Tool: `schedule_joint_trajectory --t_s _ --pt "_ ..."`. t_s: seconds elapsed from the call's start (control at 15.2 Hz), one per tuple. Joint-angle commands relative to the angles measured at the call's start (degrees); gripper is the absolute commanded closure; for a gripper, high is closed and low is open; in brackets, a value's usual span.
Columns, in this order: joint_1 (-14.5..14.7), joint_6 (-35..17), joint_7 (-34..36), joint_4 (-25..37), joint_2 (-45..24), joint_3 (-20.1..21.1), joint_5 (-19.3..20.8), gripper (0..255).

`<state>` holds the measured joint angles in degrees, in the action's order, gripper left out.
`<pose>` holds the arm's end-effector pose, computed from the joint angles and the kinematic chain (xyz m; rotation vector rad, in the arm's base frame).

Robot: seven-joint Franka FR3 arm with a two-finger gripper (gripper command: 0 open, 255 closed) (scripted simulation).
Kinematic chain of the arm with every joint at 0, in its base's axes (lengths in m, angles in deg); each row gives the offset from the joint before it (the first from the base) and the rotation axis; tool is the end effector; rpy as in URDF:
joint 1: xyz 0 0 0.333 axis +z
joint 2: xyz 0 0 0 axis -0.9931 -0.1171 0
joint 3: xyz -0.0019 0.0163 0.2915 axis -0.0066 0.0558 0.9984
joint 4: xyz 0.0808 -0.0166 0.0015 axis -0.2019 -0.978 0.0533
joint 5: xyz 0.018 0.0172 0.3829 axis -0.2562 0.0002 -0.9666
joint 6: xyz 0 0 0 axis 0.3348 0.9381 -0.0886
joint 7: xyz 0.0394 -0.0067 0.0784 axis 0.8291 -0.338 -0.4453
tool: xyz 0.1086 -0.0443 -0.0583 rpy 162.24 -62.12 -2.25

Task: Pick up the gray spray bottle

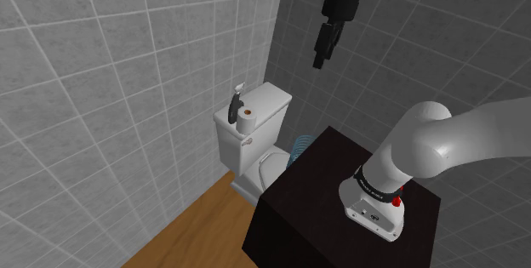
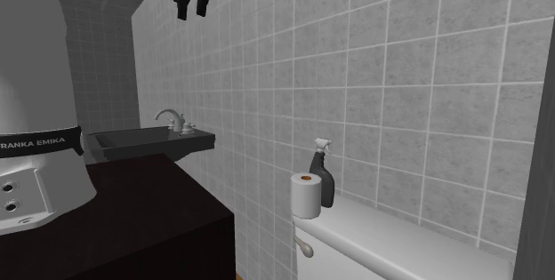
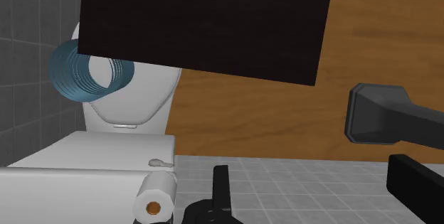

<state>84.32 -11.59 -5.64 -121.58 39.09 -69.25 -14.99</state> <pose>0.3178 0.0364 0.5162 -3.0265 -0.3084 0.1473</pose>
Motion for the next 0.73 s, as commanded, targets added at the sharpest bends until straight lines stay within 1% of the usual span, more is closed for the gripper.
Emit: schedule_joint_trajectory --t_s 0.0,0.33,0.66 --pt "0.0 0.0 0.0 0.0 0.0 0.0 0.0 0" --pt "0.44 -9.04 -10.33 -3.2 -5.38 -3.39 4.12 0" --pt "0.86 -18.51 -20.0 -4.07 -13.08 -6.54 7.4 0"
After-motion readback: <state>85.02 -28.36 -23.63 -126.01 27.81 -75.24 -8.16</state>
